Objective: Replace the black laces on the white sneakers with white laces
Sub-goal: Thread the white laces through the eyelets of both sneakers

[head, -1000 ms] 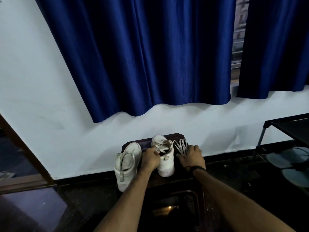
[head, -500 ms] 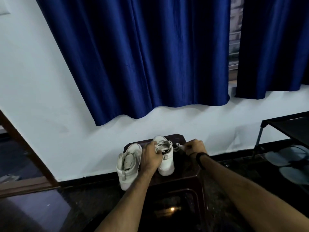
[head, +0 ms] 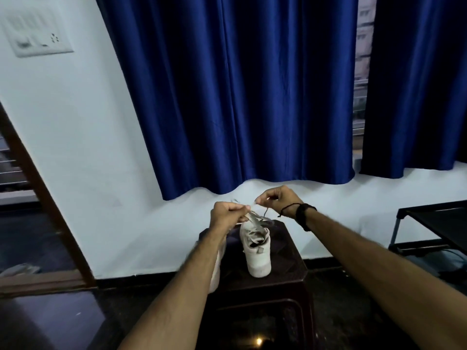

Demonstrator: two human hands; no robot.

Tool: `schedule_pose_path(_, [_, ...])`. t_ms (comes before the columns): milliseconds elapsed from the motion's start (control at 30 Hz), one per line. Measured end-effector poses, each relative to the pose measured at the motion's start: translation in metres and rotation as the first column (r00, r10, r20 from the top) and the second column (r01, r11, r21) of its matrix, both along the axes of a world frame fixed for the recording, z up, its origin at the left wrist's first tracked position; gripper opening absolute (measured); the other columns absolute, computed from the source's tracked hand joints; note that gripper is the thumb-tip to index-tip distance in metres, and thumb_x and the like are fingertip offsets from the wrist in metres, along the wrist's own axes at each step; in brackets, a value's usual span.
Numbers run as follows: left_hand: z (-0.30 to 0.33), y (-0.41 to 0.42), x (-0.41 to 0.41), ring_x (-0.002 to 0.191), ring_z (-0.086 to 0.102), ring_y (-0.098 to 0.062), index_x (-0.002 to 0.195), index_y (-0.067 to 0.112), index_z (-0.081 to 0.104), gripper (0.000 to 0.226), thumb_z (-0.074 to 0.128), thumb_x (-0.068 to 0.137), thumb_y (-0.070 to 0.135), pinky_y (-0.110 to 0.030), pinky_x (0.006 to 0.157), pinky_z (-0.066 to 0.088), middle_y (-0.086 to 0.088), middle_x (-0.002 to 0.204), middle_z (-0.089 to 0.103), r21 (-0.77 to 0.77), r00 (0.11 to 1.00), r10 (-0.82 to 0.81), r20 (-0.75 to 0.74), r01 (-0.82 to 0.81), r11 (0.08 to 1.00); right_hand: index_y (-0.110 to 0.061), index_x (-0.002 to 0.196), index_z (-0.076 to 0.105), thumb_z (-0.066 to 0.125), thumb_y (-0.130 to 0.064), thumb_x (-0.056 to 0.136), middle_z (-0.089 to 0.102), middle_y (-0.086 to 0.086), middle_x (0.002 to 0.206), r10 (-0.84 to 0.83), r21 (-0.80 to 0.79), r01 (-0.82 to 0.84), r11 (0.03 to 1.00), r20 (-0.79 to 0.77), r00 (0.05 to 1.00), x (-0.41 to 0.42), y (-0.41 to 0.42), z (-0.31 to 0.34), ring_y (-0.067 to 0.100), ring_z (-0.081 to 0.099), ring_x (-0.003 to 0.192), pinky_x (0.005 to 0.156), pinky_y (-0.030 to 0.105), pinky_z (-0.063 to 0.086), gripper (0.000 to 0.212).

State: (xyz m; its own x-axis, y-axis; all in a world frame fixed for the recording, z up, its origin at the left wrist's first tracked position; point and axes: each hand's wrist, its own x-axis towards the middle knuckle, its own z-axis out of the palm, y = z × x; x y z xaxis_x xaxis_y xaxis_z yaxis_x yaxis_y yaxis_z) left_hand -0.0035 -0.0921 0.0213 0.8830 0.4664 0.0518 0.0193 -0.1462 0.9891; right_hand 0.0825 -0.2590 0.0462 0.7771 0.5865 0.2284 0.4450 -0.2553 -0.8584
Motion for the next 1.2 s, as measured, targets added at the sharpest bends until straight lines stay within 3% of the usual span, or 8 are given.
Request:
schedule_pose_path(367, [0.046, 0.043, -0.011, 0.051, 0.065, -0.008, 0.088, 0.001, 0.076, 0.015, 0.079, 0.081, 0.014, -0.017, 0.056, 0.053, -0.010, 0.076, 0.074, 0.135, 0.979, 0.187, 0.086, -0.198, 0.971, -0.014, 0.075, 0.061, 0.058, -0.040, 0.094, 0.027, -0.005, 0.050, 0.111, 0.282, 0.023, 0.959, -0.450, 0.886, -0.007, 0.043, 0.062, 0.011, 0.029, 0.042, 0.052, 0.022, 0.032, 0.031])
schedule_pose_path(600, [0.049, 0.065, -0.007, 0.057, 0.061, -0.015, 0.100, 0.004, 0.071, 0.031, 0.063, 0.074, -0.012, -0.025, 0.064, 0.057, -0.009, 0.072, 0.069, 0.051, 0.982, 0.189, -0.002, -0.188, 0.981, -0.016, 0.079, 0.067, 0.054, -0.034, 0.097, 0.030, -0.004, 0.057, -0.033, 0.185, 0.095, 0.978, -0.311, 0.950, 0.020, 0.041, 0.063, 0.009, 0.023, 0.050, 0.046, 0.021, 0.019, 0.029])
schedule_pose_path(767, [0.052, 0.074, -0.003, 0.060, 0.057, -0.012, 0.111, 0.011, 0.064, 0.042, 0.038, 0.085, -0.009, -0.022, 0.064, 0.051, -0.002, 0.084, 0.063, 0.280, 0.993, 0.103, -0.061, -0.082, 0.956, -0.020, 0.078, 0.071, 0.060, -0.029, 0.093, 0.059, -0.007, 0.071, -0.143, 0.047, 0.149, 0.988, -0.115, 0.983, 0.030, 0.042, 0.040, 0.009, 0.056, 0.073, 0.060, 0.016, 0.043, 0.021])
schedule_pose_path(833, [0.056, 0.075, -0.002, 0.058, 0.051, -0.013, 0.117, 0.010, 0.058, 0.047, 0.036, 0.084, -0.014, -0.021, 0.057, 0.046, -0.005, 0.089, 0.059, 0.275, 0.995, 0.018, -0.102, 0.011, 0.961, -0.026, 0.094, 0.073, 0.061, -0.034, 0.090, 0.067, -0.002, 0.103, -0.201, -0.273, 0.224, 0.936, 0.110, 0.973, 0.032, 0.050, 0.029, 0.020, 0.058, 0.108, 0.084, 0.030, 0.049, 0.014])
schedule_pose_path(900, [0.060, 0.075, -0.001, 0.055, 0.047, -0.012, 0.120, 0.007, 0.053, 0.047, 0.036, 0.083, -0.017, -0.024, 0.056, 0.045, -0.009, 0.091, 0.060, 0.259, 0.990, -0.064, -0.123, 0.094, 0.961, -0.030, 0.130, 0.056, 0.068, -0.036, 0.083, 0.046, -0.001, 0.142, -0.151, -0.540, 0.333, 0.773, 0.352, 0.924, 0.025, 0.065, 0.021, 0.027, 0.034, 0.135, 0.103, 0.044, 0.036, 0.049])
schedule_pose_path(1033, [0.066, 0.071, 0.000, 0.056, 0.046, -0.008, 0.118, 0.006, 0.050, 0.039, 0.037, 0.087, -0.015, -0.017, 0.050, 0.040, -0.008, 0.089, 0.059, 0.364, 0.983, -0.122, -0.134, 0.163, 0.917, -0.015, 0.131, 0.051, 0.067, -0.001, 0.080, 0.061, 0.005, 0.119, 0.360, -0.066, -0.377, 0.924, -0.188, 0.914, 0.003, 0.102, 0.010, 0.017, 0.059, 0.106, 0.081, 0.023, 0.051, 0.055])
schedule_pose_path(1100, [0.064, 0.075, 0.000, 0.063, 0.049, -0.007, 0.115, 0.007, 0.053, 0.032, 0.040, 0.091, -0.010, -0.012, 0.052, 0.041, -0.007, 0.090, 0.059, 0.467, 0.990, -0.076, -0.122, 0.125, 0.875, -0.017, 0.111, 0.058, 0.062, -0.008, 0.085, 0.062, 0.005, 0.088, 0.406, 0.110, -0.391, 0.914, -0.274, 0.872, -0.004, 0.114, 0.004, 0.009, 0.053, 0.065, 0.056, 0.019, 0.041, 0.028])
schedule_pose_path(1200, [0.052, 0.094, -0.003, 0.072, 0.052, -0.010, 0.099, 0.011, 0.062, 0.017, 0.047, 0.096, 0.003, -0.018, 0.065, 0.042, -0.006, 0.096, 0.067, 0.579, 0.993, -0.044, -0.112, 0.101, 0.809, -0.020, 0.097, 0.067, 0.056, -0.022, 0.096, 0.055, 0.000, 0.079, 0.314, 0.093, -0.302, 0.949, -0.182, 0.932, 0.005, 0.121, -0.005, 0.008, 0.043, 0.067, 0.065, 0.024, 0.038, 0.011])
